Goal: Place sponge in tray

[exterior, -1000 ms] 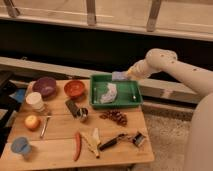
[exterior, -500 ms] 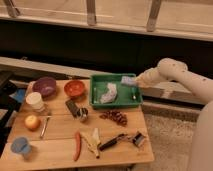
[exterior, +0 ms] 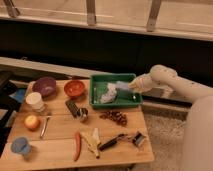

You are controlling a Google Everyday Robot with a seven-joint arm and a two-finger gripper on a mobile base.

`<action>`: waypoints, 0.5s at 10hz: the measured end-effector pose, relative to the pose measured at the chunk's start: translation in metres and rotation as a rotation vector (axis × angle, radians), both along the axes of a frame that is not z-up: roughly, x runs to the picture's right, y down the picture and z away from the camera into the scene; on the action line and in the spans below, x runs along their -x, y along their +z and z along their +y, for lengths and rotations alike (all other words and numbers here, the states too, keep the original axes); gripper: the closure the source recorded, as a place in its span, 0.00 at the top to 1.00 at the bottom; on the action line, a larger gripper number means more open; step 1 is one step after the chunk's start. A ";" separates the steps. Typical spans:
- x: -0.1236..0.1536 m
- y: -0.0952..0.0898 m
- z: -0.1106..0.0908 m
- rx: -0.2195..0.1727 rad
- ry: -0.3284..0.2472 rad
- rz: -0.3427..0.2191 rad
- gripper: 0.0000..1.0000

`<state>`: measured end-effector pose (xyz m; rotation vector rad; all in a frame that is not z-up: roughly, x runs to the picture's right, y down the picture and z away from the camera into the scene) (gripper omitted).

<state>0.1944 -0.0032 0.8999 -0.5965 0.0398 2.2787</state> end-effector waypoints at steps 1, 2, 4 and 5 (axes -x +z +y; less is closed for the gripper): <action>0.006 0.001 0.003 -0.013 -0.002 -0.015 0.80; 0.004 0.001 0.003 -0.016 -0.002 -0.013 0.80; 0.003 0.001 0.003 -0.016 -0.001 -0.012 0.80; 0.007 0.001 0.002 -0.017 -0.003 -0.017 0.80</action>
